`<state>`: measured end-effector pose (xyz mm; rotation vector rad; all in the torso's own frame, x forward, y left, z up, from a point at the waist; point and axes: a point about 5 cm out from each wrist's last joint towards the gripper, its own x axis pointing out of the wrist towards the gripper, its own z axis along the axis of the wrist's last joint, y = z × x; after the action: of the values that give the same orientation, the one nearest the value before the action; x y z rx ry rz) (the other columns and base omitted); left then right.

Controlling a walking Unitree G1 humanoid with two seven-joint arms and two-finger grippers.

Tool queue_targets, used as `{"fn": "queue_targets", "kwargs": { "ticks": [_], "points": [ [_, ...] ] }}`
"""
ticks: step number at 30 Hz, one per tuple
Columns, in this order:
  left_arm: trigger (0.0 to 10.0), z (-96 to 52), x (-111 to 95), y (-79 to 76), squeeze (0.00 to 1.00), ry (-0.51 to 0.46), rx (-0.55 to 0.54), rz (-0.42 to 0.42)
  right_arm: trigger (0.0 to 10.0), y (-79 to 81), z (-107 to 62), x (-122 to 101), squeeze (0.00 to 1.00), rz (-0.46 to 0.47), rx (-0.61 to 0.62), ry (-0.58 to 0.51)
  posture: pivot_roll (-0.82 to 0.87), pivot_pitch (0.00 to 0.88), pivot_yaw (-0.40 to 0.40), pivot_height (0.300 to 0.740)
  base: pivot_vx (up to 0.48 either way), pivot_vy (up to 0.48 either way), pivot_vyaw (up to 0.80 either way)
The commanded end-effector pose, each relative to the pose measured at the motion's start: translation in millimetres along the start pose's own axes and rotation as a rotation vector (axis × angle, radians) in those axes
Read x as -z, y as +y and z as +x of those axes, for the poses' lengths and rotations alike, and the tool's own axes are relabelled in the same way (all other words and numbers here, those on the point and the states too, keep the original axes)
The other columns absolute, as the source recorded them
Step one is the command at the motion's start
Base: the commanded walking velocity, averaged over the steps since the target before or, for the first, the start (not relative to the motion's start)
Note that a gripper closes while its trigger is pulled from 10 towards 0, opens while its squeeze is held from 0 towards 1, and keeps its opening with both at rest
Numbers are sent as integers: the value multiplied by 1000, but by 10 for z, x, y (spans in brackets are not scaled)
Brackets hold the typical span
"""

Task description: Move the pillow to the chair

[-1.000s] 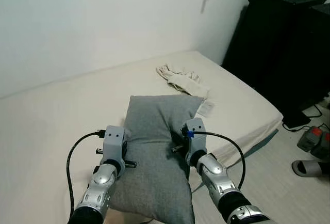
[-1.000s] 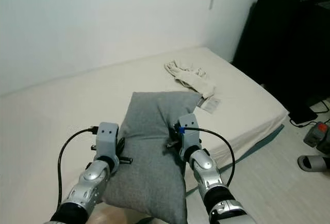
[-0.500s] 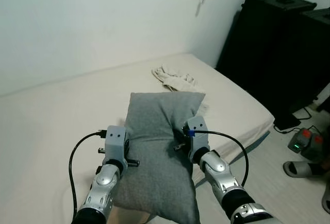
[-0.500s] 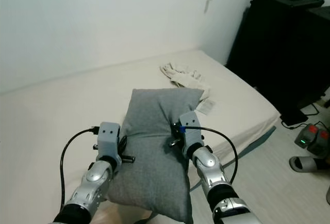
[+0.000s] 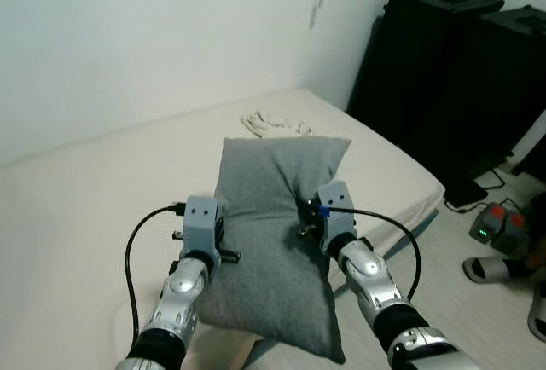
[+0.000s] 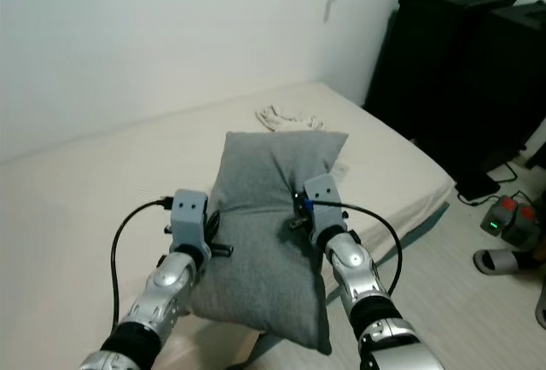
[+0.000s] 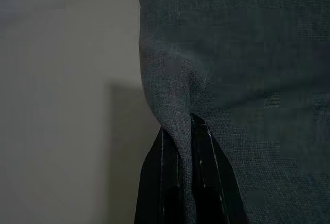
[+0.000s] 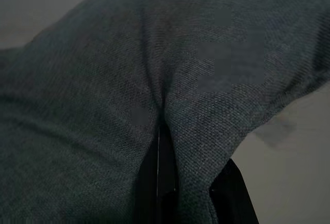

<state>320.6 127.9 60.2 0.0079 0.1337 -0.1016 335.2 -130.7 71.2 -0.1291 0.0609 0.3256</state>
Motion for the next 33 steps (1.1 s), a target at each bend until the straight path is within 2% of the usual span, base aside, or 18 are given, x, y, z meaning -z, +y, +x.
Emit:
{"fn": "queue_targets", "kwargs": {
  "ticks": [1, 6, 8, 13, 21, 22, 26, 30, 33],
  "points": [
    [10000, -59, 30, 494, 0, 18, -171, 23, 10000, -348, -129, 49, 0, 40, 203, -10, -5, 19, 40, 722, 0, 0, 0],
    [10000, -39, -75, 591, 0, -47, -164, -25, 10000, -299, -132, 42, 0, 5, 213, -30, -4, 23, 39, 722, 0, 0, 0],
    [10000, -76, -97, 530, 0, -97, -99, -64, 10000, -305, -144, 9, 0, -14, 206, -58, -9, 25, 24, 722, 0, 0, 0],
    [10000, -151, -29, 417, 0, -103, -28, -85, 10000, -324, -176, 14, 0, -11, 197, -67, -22, 30, 7, 722, 0, 0, 0],
    [10000, -181, 28, 321, 0, -99, -19, -74, 10000, -364, -204, 4, 0, -20, 200, -77, -36, 38, -11, 722, 0, 0, 0],
    [10000, -165, 4, 281, 0, -110, -12, -72, 10000, -469, -268, -26, 0, -35, 233, -103, -45, 42, -14, 722, 0, 0, 0],
    [10000, -146, -37, 243, 0, -125, 6, -75, 10000, -575, -340, -59, 0, -36, 272, -128, -55, 44, -12, 722, 0, 0, 0],
    [10000, -139, -72, 206, 0, -137, 29, -72, 10000, -550, -363, -60, 0, -25, 273, -137, -64, 44, -9, 722, 0, 0, 0],
    [10000, -147, -89, 185, 0, -145, 40, -72, 10000, -446, -377, -18, 0, -22, 249, -133, -57, 44, -11, 722, 0, 0, 0]
  ]
}}
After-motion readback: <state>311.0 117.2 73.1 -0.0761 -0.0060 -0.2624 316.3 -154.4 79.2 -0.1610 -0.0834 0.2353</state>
